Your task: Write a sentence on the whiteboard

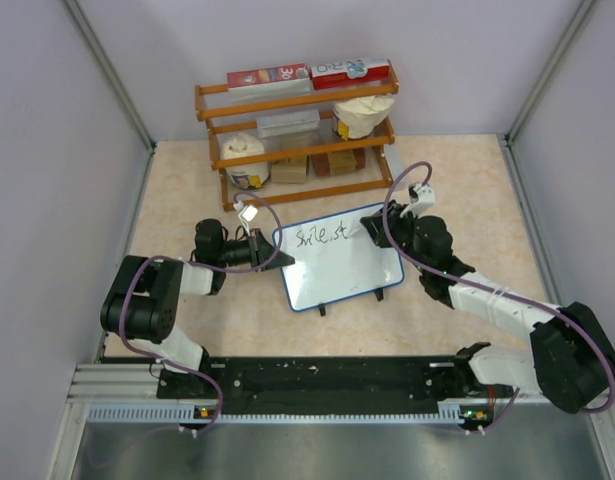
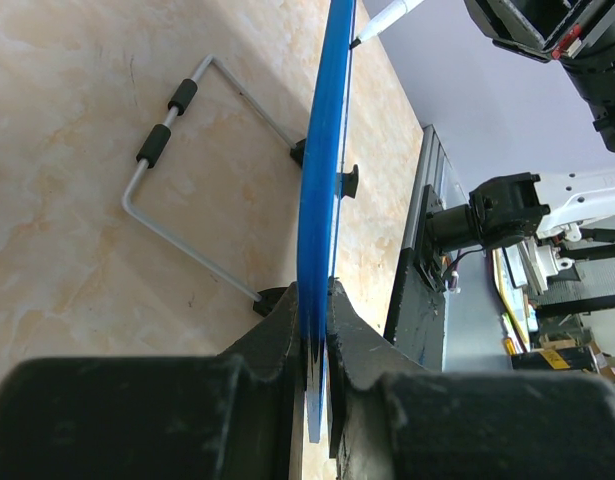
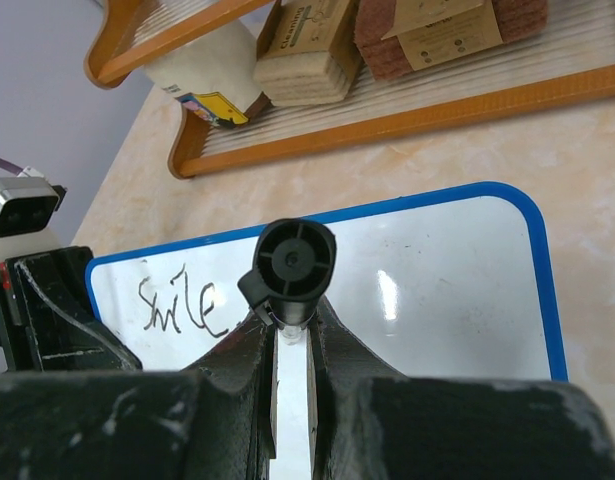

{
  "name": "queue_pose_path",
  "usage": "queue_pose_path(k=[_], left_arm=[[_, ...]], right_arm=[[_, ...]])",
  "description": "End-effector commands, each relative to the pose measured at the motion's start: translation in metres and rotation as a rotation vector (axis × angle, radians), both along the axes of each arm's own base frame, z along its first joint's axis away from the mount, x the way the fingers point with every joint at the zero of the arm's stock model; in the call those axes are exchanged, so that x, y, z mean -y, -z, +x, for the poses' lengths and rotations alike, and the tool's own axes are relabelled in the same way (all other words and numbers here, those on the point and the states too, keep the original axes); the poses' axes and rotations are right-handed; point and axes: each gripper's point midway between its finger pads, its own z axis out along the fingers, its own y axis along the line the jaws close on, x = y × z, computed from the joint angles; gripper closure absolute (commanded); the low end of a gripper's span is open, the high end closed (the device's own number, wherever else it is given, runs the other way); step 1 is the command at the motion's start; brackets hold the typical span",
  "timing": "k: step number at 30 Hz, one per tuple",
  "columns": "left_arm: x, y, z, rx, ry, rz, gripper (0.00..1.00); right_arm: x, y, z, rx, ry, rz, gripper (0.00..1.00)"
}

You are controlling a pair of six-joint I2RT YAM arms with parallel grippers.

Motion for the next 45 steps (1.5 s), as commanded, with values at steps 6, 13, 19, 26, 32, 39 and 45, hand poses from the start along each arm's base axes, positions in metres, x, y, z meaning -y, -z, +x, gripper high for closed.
queue_pose_path(k=[6,13,19,26,32,39,45], left_arm=[[-0.001,0.001,0.012,0.046,-0.037,0.020,1.00],[-0.001,0.001,0.012,0.046,-0.035,0.021,1.00],[-0.001,0.001,0.012,0.046,-0.034,0.019,1.00],[-0.001,0.001,0.012,0.048,-0.034,0.020,1.00],[-0.001,0.001,0.012,0.046,-0.034,0.019,1.00],[0.000,0.001,0.011,0.046,-0.031,0.019,1.00],[-0.001,0.001,0.012,0.043,-0.032,0.019,1.00]], right_arm=[[0.012,-0.017,0.011,0.042,0.071,-0.020,1.00],[0.009,-0.038,0.016,0.082,0.067,0.008,1.00],[0.011,-0.062,0.009,0.147,0.059,0.050,1.00],[0.017,-0.065,0.013,0.151,0.090,0.025,1.00],[0.020,-0.058,0.018,0.133,0.108,0.015,1.00],[0.020,-0.059,0.021,0.137,0.110,0.021,1.00],[0.015,-0.053,0.026,0.122,0.096,0.017,1.00]])
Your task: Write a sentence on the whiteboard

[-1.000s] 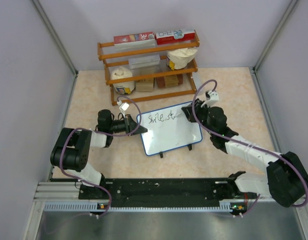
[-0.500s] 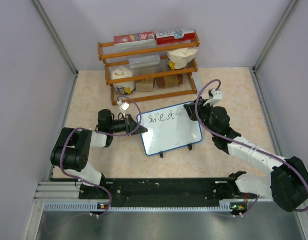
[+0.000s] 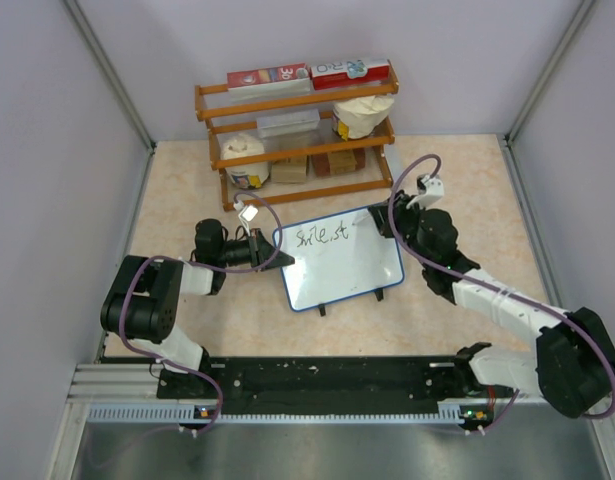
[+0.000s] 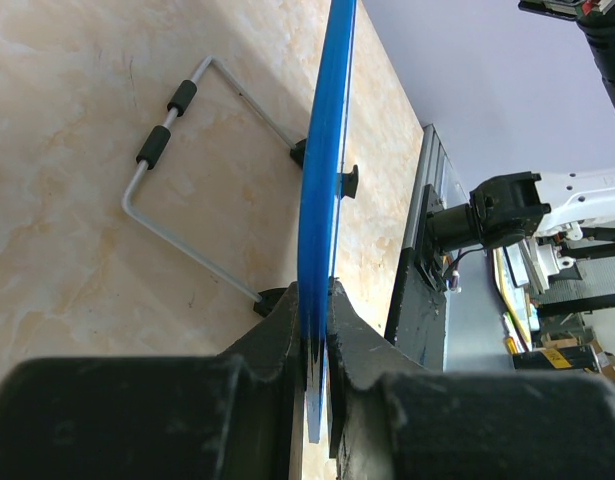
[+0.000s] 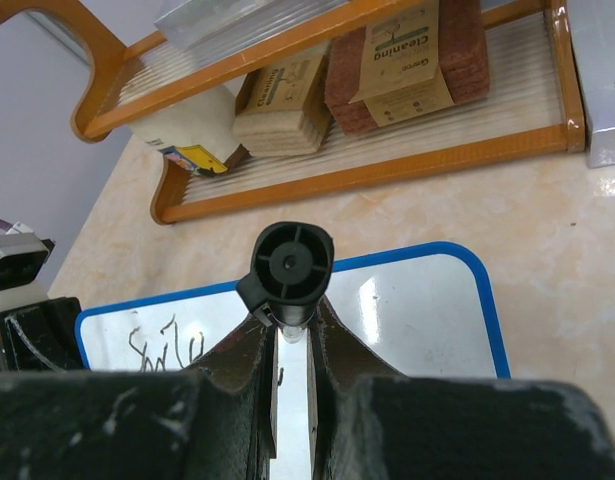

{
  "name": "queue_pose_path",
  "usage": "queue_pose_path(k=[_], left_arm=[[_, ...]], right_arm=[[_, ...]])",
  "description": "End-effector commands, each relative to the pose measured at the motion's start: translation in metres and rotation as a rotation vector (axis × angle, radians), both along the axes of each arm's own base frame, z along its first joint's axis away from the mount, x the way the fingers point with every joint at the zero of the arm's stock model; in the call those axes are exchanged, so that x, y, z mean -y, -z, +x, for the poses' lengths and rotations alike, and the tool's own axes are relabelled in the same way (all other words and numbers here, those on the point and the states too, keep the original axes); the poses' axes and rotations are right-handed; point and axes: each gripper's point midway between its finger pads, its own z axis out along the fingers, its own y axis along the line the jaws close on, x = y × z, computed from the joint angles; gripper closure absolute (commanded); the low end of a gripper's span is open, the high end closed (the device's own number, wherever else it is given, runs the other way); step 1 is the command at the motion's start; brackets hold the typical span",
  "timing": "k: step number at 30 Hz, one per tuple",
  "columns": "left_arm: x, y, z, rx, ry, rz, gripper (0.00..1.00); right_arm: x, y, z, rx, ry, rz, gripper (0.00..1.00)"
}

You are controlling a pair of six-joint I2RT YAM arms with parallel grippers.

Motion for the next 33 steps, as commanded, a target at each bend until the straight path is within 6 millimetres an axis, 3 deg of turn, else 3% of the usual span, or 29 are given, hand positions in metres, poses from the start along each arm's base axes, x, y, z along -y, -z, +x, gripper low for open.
queue_pose_path(k=[1,18,33], left_arm=[[-0.001,0.001,0.011,0.037,-0.034,0.019,1.00],[-0.001,0.002,0.012,0.037,-0.033,0.019,1.00],[-0.001,0.002,0.012,0.036,-0.033,0.020,1.00]], right_arm=[[-0.004,-0.028,0.013,0.069,0.003,0.032,1.00],[-0.007,-0.012,0.015,0.036,-0.008,0.015,1.00],[-0.009,0.009,0.002,-0.016,-0.055,-0.003,1.00]])
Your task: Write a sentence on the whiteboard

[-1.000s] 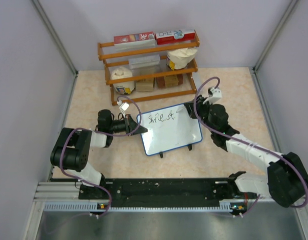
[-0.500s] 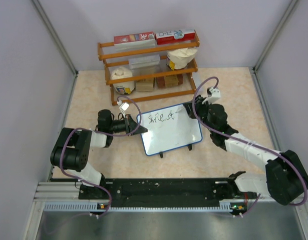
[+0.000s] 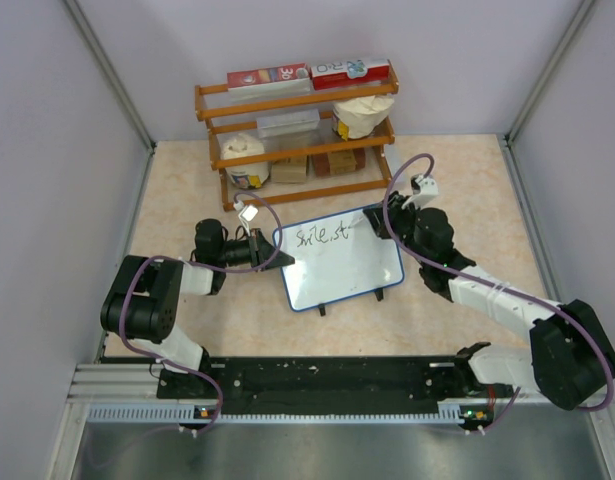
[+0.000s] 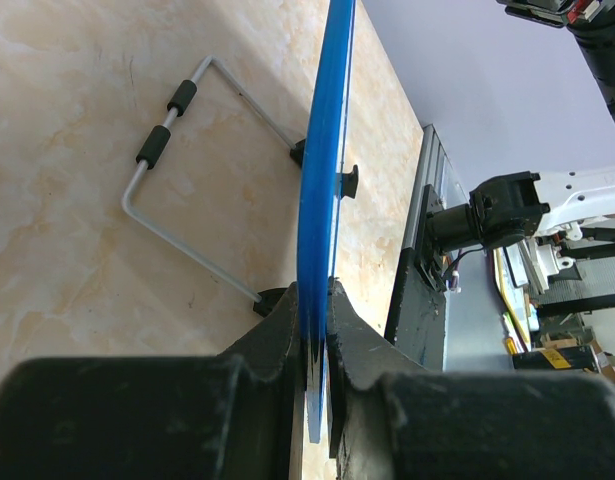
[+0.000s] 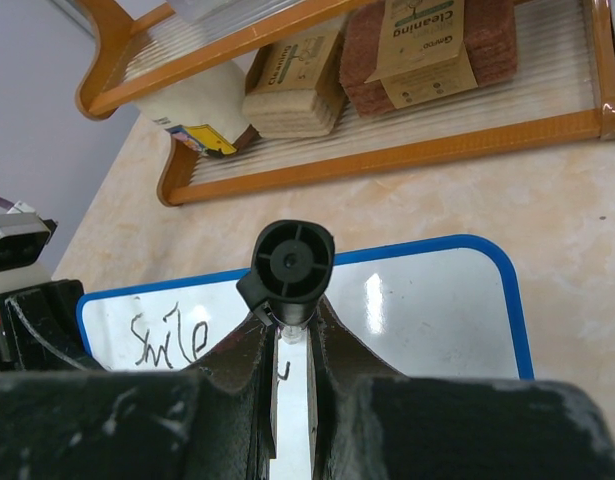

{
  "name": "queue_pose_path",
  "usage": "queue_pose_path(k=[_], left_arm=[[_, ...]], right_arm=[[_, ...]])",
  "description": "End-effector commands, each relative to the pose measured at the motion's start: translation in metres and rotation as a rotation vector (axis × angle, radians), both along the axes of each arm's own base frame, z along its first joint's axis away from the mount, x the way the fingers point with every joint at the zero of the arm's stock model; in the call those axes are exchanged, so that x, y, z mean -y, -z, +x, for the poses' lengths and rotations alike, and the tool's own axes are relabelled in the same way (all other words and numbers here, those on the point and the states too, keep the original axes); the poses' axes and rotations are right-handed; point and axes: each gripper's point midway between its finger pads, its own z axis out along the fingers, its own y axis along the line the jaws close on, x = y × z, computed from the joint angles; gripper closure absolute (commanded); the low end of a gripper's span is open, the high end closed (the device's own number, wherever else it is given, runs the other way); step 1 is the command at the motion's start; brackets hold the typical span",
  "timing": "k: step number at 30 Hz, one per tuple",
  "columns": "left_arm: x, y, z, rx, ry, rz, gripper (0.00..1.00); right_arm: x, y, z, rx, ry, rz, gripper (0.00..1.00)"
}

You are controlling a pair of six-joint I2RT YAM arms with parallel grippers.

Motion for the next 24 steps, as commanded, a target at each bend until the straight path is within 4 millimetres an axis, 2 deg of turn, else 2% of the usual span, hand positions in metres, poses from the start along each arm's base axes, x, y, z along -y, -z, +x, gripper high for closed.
queue_pose_path(k=[1,11,24], left_arm=[[0.000,0.002,0.012,0.038,-0.032,0.020,1.00],[-0.001,0.002,0.012,0.038,-0.035,0.021,1.00],[-0.001,0.002,0.012,0.039,-0.036,0.021,1.00]], right_arm=[[0.001,0.001,-0.002,0.001,-0.012,-0.002,1.00],[0.007,0.012,-0.008,-0.021,-0.002,-0.019,1.00],[0.013,-0.002,-0.003,0.013,0.036,-0.023,1.00]])
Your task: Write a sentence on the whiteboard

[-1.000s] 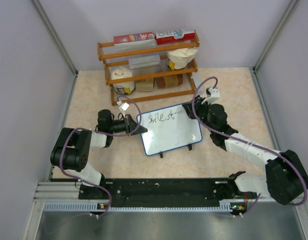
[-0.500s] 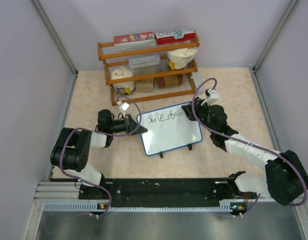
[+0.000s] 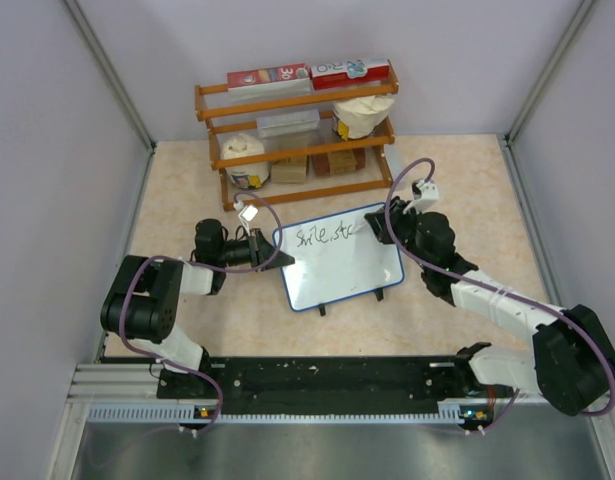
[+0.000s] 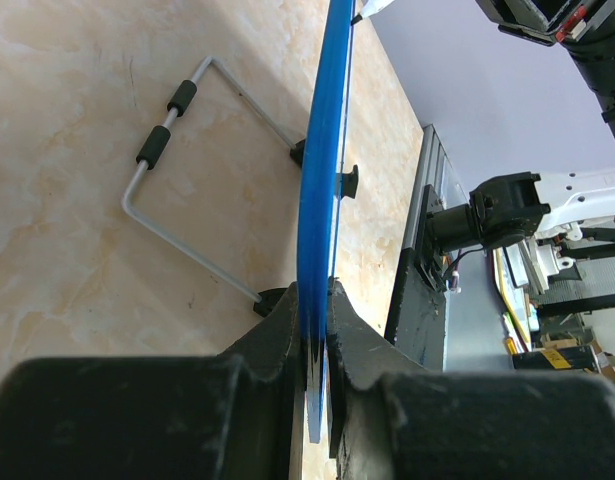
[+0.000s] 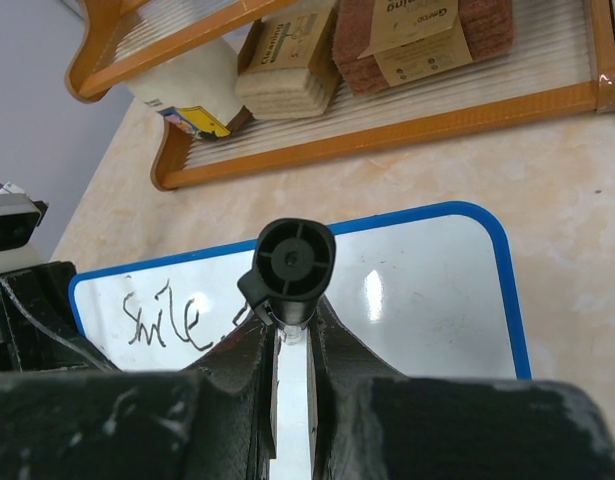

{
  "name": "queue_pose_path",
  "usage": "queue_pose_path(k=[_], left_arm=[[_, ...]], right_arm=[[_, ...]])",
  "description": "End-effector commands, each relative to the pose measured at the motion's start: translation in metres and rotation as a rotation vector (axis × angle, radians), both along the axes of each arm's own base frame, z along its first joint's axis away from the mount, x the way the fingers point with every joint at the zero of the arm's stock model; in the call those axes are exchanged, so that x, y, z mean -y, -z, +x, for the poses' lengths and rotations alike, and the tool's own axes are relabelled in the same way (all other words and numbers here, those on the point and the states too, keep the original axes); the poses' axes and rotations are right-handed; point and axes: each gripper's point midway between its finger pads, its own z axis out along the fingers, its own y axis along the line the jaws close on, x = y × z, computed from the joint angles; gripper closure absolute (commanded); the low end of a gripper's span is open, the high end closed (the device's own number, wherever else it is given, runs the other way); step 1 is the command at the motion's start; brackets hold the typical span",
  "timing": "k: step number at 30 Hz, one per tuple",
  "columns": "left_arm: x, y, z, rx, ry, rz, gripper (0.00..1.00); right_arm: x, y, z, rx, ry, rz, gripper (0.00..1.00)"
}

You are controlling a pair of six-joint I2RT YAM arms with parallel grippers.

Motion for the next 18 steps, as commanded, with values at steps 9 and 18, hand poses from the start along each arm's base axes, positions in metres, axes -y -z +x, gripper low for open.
queue_pose_path(k=[9,18], left_arm=[[-0.001,0.001,0.012,0.041,-0.033,0.021,1.00],[0.000,0.002,0.011,0.038,-0.031,0.020,1.00]], right_arm=[[0.008,-0.027,0.014,0.064,0.059,-0.001,1.00],[0.008,-0.040,0.020,0.090,0.069,0.003,1.00]])
